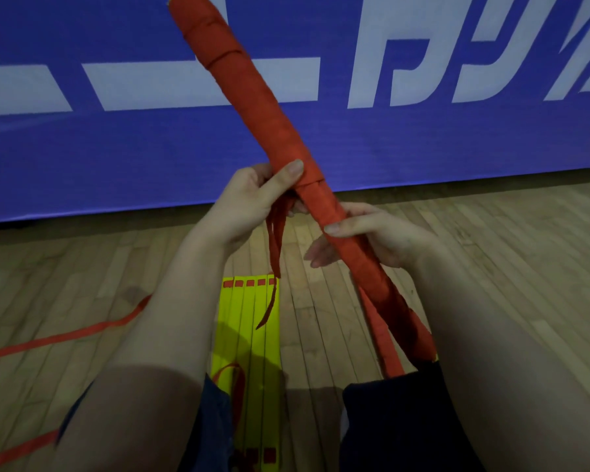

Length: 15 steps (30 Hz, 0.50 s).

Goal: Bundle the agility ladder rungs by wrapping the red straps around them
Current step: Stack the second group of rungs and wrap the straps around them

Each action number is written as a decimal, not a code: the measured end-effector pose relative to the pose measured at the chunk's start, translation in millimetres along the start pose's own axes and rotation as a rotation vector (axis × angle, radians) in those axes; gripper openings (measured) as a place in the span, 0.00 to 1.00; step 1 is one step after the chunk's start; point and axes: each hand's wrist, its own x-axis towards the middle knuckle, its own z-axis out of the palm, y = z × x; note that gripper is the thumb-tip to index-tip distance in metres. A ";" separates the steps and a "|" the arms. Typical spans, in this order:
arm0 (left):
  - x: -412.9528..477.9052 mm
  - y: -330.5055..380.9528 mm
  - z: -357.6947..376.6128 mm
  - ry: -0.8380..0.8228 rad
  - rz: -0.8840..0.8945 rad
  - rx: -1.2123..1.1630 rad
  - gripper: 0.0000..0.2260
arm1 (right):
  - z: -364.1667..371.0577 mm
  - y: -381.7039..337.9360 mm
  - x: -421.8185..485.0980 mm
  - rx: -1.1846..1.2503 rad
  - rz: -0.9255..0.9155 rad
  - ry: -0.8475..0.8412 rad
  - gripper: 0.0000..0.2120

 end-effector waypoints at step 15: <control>5.3 -2.7 -16.0 0.007 -0.144 0.044 0.08 | 1.7 -2.4 0.1 -0.066 -0.101 0.354 0.19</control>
